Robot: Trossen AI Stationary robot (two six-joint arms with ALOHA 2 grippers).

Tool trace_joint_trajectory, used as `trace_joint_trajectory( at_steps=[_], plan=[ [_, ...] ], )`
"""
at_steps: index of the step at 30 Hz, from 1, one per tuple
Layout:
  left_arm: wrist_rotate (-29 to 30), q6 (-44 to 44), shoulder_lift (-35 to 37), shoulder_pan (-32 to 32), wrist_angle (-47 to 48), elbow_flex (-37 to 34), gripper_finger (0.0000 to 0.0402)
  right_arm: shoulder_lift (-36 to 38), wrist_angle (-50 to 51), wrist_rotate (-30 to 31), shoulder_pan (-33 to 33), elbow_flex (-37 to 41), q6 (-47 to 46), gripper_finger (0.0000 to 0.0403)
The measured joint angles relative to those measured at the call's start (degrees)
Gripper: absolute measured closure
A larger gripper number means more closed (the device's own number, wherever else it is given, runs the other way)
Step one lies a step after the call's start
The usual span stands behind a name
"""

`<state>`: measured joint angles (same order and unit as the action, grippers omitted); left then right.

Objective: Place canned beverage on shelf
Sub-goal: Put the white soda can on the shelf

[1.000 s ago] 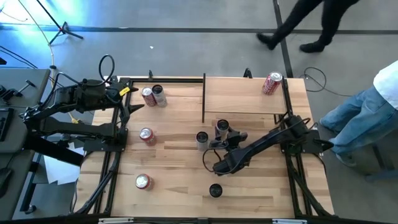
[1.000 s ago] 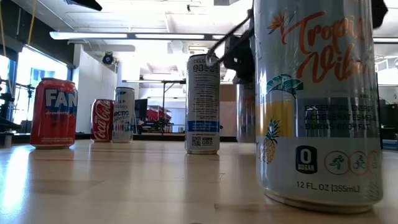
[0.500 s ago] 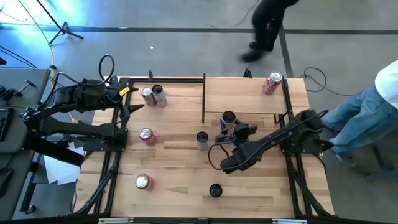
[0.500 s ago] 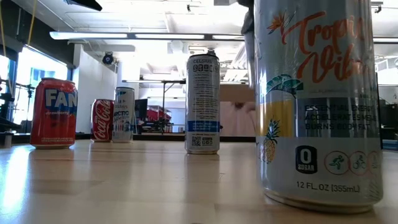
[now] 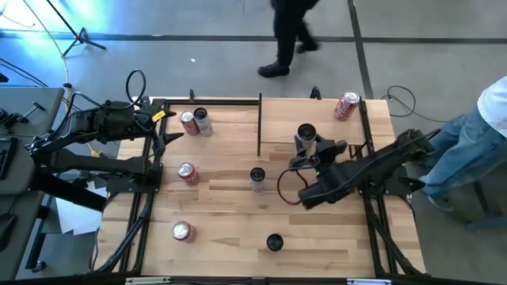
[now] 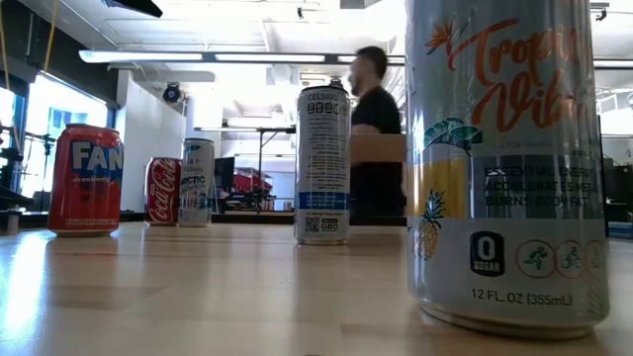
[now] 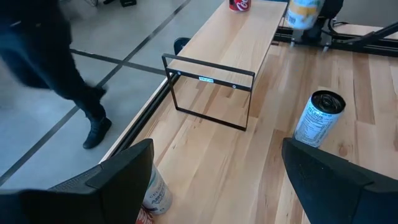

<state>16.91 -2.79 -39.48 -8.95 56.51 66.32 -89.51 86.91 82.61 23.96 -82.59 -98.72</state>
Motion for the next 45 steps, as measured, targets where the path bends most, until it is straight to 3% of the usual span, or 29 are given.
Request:
trace_joint_trajectory(
  at_steps=[9, 24, 45],
  plan=[
    [0.00, 0.00, 0.02, 0.00, -0.01, -0.01, 0.0067, 2.52, 1.88, 1.70, -4.66, 0.53, 1.46, 0.0159],
    [0.00, 0.00, 0.02, -0.02, 0.00, -0.01, 0.0067, 2.51, 0.86, 5.89, -16.86, 12.00, -14.65, 0.0158],
    [0.00, 0.00, 0.02, 0.00, 0.00, -0.01, 0.0067, 2.51, -12.94, 0.95, -24.02, 12.28, 0.55, 0.0157]
  ],
)
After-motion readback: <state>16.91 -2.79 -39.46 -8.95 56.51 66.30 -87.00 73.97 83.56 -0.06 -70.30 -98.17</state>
